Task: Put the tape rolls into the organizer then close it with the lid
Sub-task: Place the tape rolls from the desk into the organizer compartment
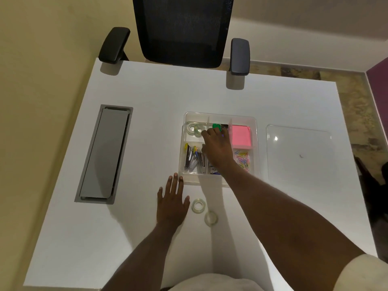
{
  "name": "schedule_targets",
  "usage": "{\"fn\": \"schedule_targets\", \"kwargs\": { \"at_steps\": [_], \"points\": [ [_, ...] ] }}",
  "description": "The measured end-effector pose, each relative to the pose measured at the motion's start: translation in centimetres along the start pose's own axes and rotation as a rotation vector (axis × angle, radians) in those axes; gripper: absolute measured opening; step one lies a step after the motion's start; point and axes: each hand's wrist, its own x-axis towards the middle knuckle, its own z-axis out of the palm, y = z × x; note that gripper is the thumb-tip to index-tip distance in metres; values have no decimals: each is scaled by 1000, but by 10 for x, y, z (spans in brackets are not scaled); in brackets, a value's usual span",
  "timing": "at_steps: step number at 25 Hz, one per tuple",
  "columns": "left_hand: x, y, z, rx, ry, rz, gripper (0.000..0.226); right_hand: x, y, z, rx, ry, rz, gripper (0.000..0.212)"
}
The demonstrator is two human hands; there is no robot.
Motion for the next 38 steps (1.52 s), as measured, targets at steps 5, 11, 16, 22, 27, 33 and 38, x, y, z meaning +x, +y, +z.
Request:
{"fn": "schedule_targets", "kwargs": {
  "at_steps": [5,11,16,22,27,33,38],
  "points": [
    [-5,7,-12,41,-71,-12,76,-77,3,10,11,52,-76,28],
    [-13,19,-19,-14,-104,-51,74,-150,-4,26,98,-56,-101,30],
    [-25,19,-16,-40,-86,-43,71,-190,-9,40,214,-165,-61,36],
    [-45,25,-7,-131,-28,190,78,-221,-11,55,276,-298,49,63],
    [-46,40,2,-32,-99,250,75,-228,-14,62,274,-382,98,66],
    [-42,46,5,-4,9,247,54,-230,-18,67,238,-361,125,50],
    [-27,46,-25,29,278,266,55,-216,-14,59,244,-255,92,52]
  ]
}}
